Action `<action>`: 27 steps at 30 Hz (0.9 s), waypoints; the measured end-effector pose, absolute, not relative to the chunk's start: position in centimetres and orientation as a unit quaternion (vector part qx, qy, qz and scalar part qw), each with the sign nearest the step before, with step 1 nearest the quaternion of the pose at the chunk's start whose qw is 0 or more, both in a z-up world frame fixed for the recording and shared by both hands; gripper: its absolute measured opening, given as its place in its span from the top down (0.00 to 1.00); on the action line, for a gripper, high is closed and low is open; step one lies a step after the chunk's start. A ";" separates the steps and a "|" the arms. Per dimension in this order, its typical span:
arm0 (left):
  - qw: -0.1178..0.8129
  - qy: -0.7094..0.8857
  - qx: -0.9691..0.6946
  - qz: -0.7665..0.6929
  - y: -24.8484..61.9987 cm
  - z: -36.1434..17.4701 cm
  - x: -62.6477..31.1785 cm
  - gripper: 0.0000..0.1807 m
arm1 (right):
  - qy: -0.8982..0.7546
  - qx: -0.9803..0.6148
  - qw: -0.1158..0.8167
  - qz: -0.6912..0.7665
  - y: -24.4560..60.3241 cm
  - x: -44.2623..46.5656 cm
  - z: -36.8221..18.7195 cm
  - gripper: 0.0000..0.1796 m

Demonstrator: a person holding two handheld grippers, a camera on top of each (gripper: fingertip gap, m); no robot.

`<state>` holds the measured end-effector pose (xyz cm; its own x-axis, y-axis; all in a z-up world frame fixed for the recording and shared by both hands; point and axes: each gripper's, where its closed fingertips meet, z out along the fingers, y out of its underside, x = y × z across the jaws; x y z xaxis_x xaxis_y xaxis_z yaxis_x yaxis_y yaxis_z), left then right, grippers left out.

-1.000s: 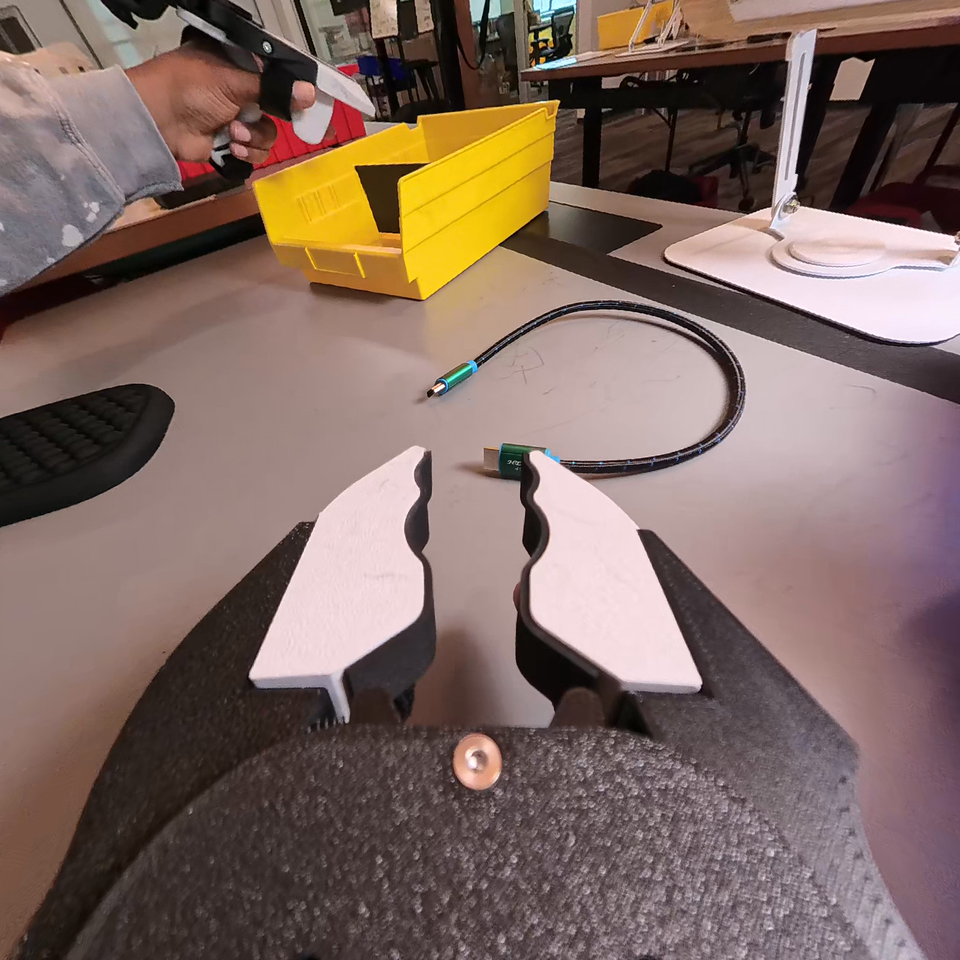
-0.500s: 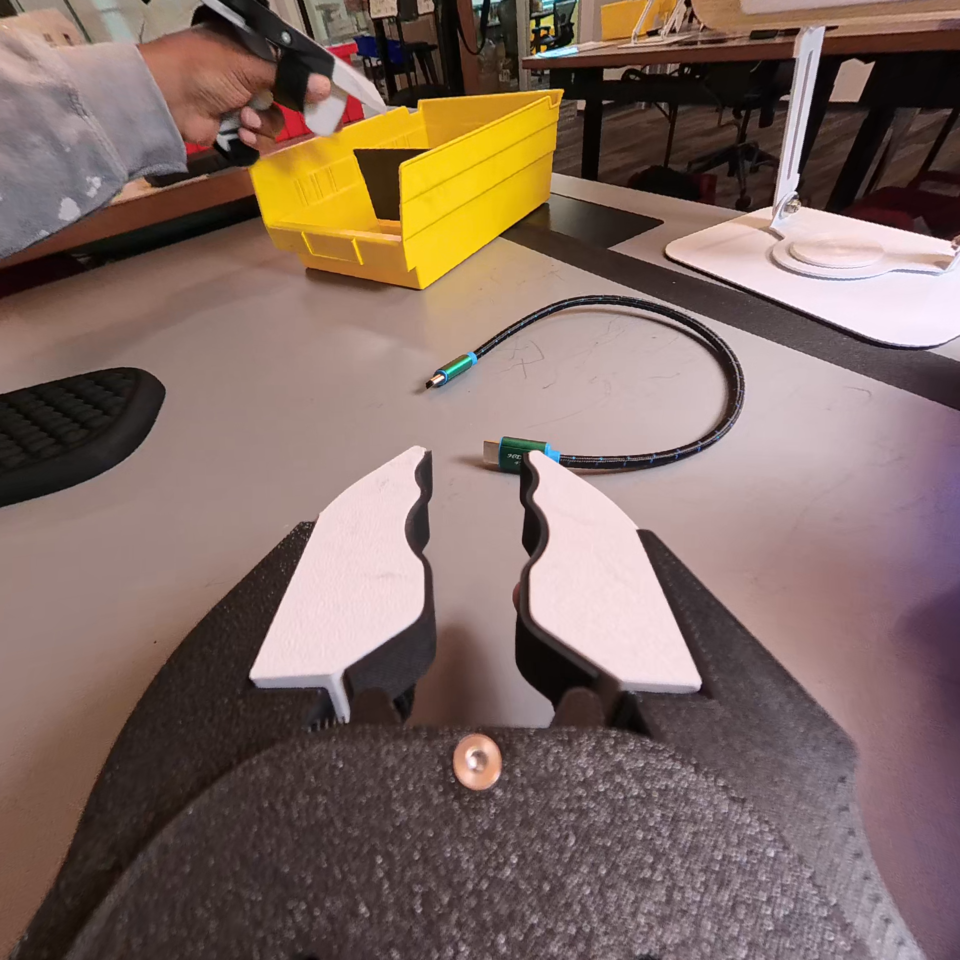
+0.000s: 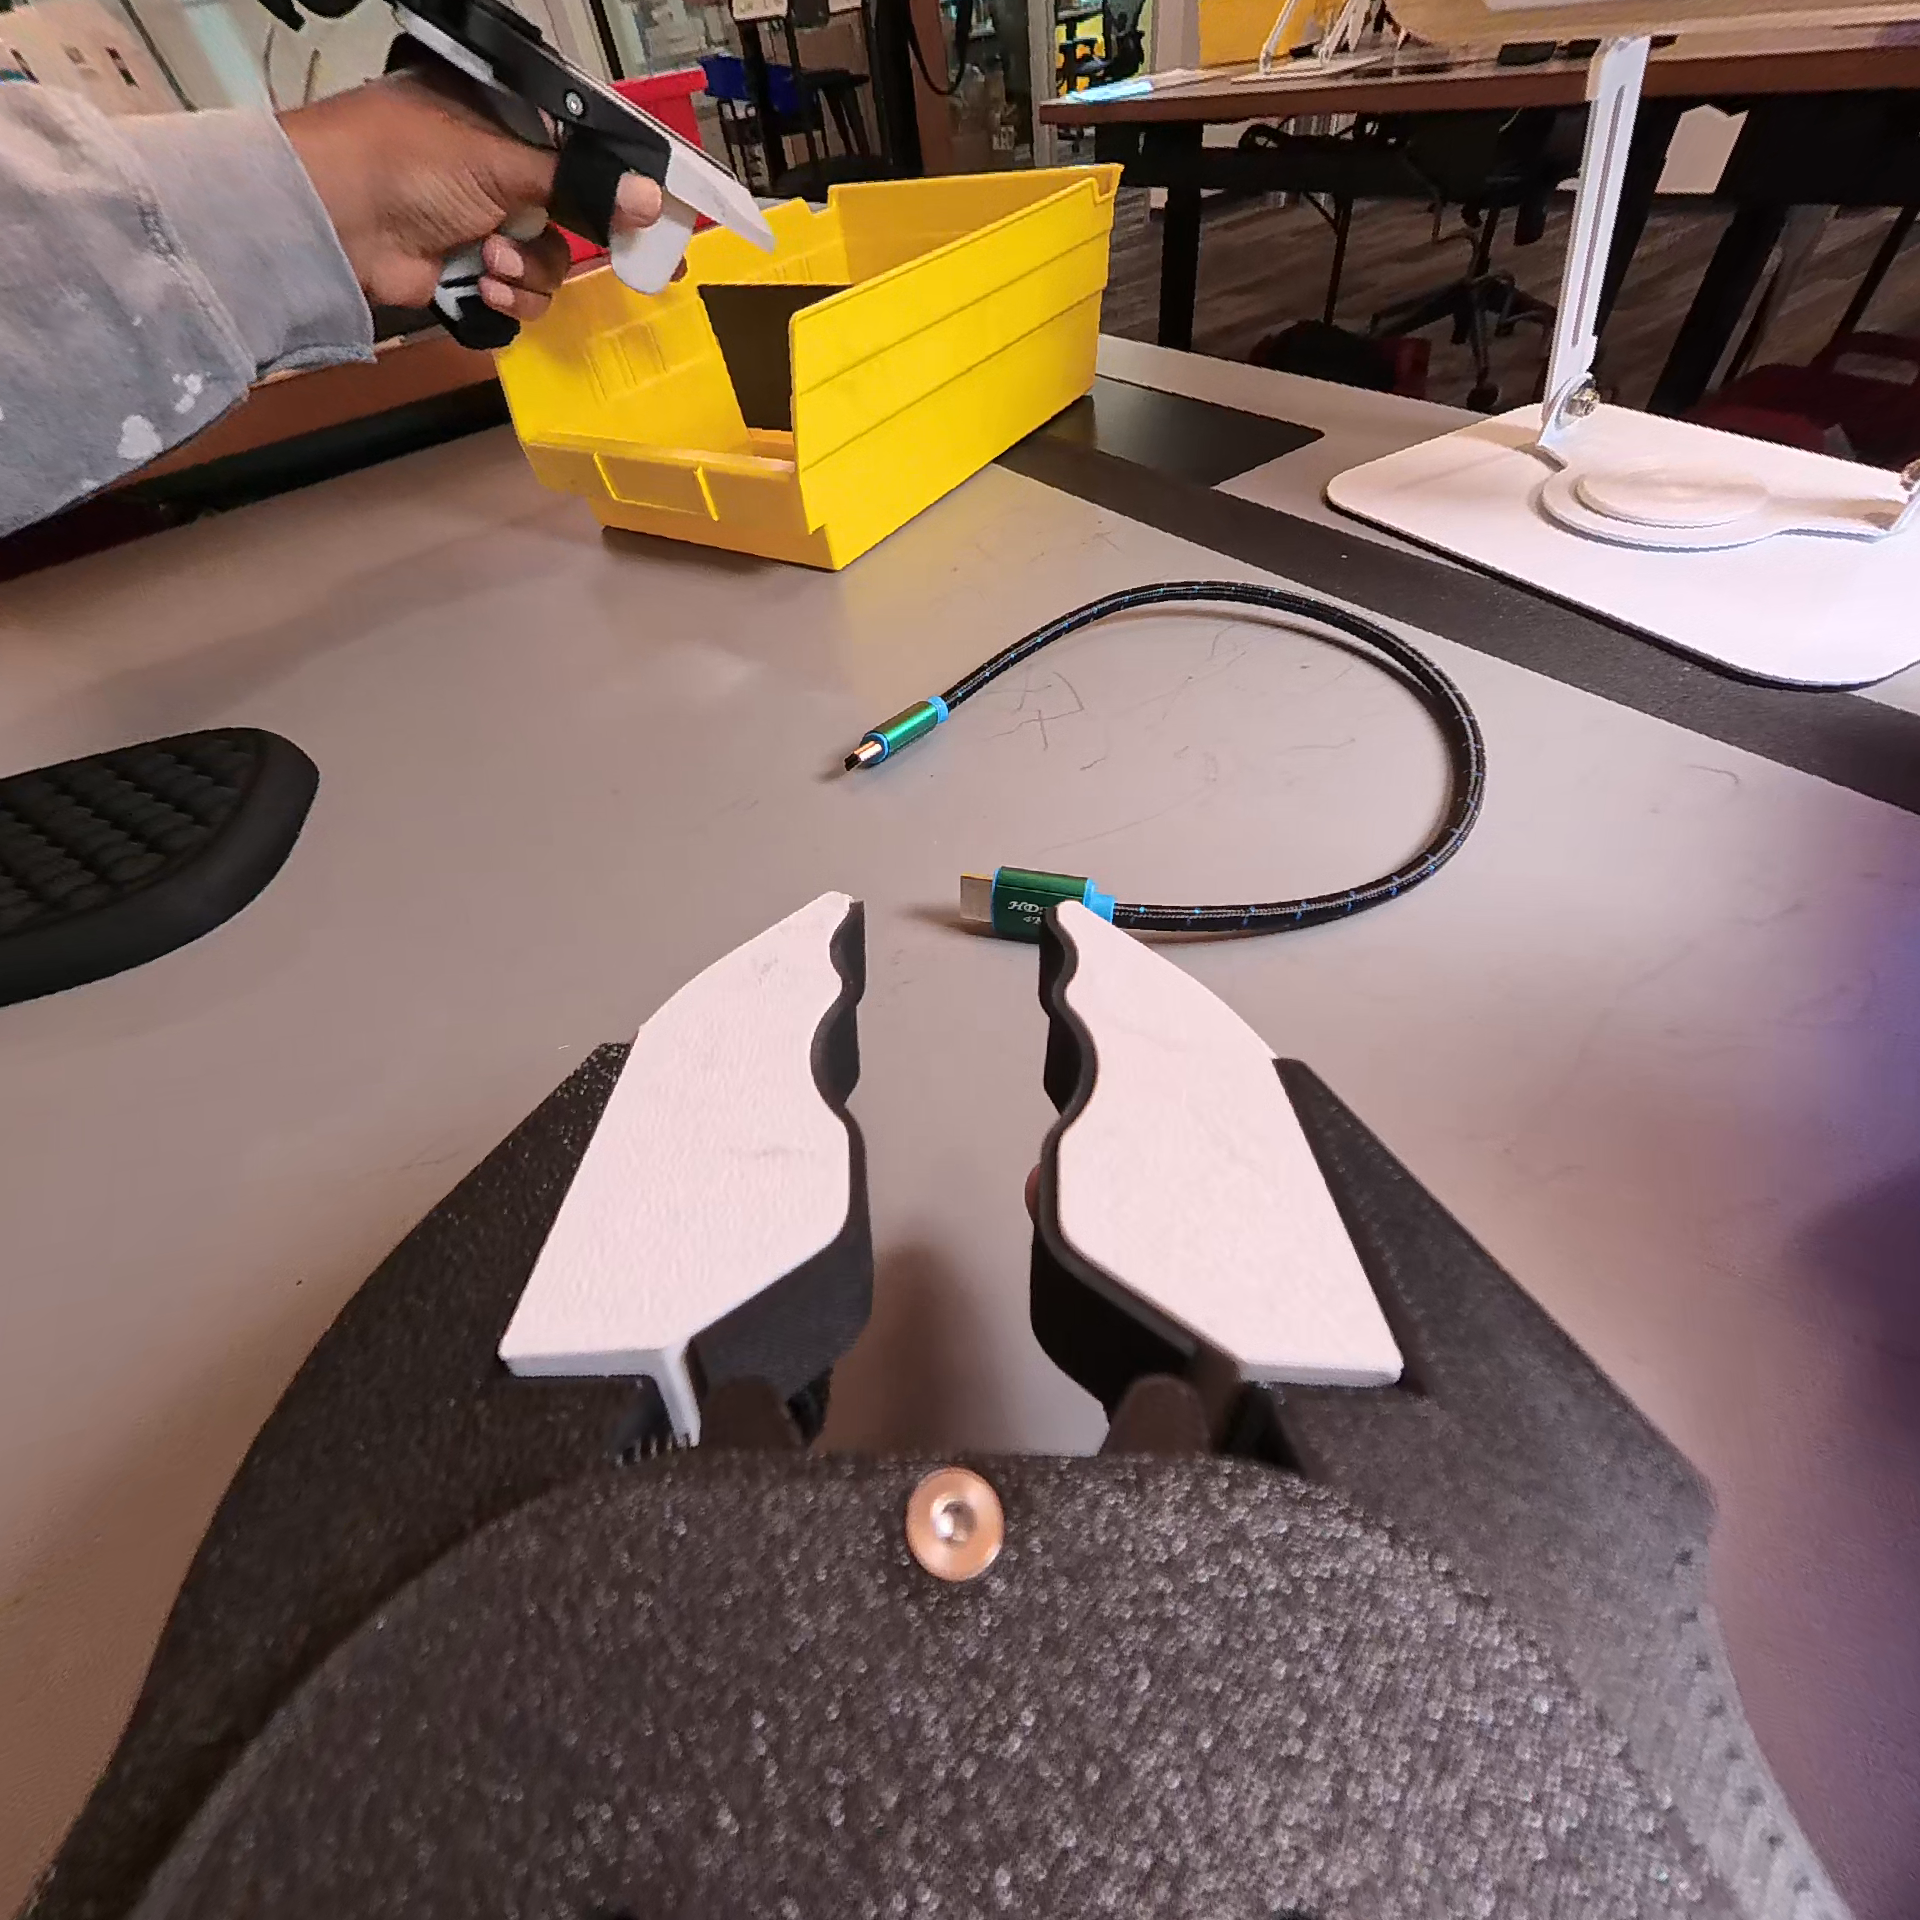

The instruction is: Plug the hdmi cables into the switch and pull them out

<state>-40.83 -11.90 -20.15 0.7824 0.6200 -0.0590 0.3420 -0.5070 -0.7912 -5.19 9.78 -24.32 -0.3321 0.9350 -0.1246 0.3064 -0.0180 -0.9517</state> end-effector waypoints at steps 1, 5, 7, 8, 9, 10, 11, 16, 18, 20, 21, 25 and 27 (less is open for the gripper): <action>0.409 -0.282 -0.851 0.171 -11.9 -20.1 -40.8 0.81 | -0.632 -0.491 0.304 0.517 9.8 -5.2 -24.3 0.83; 0.407 -0.283 -0.852 0.171 -12.2 -20.2 -40.7 0.81 | -0.633 -0.490 0.305 0.516 9.7 -5.2 -24.3 0.83; 0.406 -0.283 -0.852 0.172 -12.3 -20.3 -40.7 0.81 | -0.633 -0.490 0.305 0.515 9.7 -5.2 -24.3 0.83; 0.406 -0.283 -0.852 0.172 -12.3 -20.2 -40.7 0.81 | -0.633 -0.490 0.305 0.515 9.7 -5.2 -24.3 0.83; 0.406 -0.283 -0.852 0.172 -12.3 -20.2 -40.7 0.81 | -0.634 -0.490 0.304 0.515 9.7 -5.2 -24.4 0.83; 0.406 -0.283 -0.852 0.172 -12.4 -20.2 -40.7 0.81 | -0.634 -0.491 0.304 0.515 9.7 -5.2 -24.4 0.83; 0.405 -0.284 -0.852 0.173 -12.4 -20.3 -40.7 0.81 | -0.633 -0.491 0.304 0.516 9.7 -5.2 -24.4 0.83; 0.403 -0.283 -0.853 0.173 -12.4 -20.5 -40.7 0.81 | -0.632 -0.492 0.303 0.516 9.7 -5.2 -24.4 0.83; 0.402 -0.283 -0.854 0.172 -12.4 -20.8 -40.7 0.81 | -0.632 -0.492 0.302 0.517 9.7 -5.2 -24.4 0.83; 0.400 -0.284 -0.854 0.171 -12.4 -21.0 -40.8 0.81 | -0.631 -0.493 0.301 0.517 9.8 -5.2 -24.4 0.83; 0.400 -0.284 -0.855 0.170 -12.4 -21.1 -40.8 0.81 | -0.631 -0.493 0.301 0.518 9.8 -5.2 -24.4 0.83; 0.393 -0.283 -0.858 0.172 -12.4 -21.5 -40.8 0.81 | -0.631 -0.494 0.299 0.518 9.8 -5.2 -24.4 0.83; 0.393 -0.283 -0.858 0.171 -12.4 -21.5 -40.8 0.81 | -0.630 -0.493 0.302 0.518 9.8 -5.2 -24.3 0.83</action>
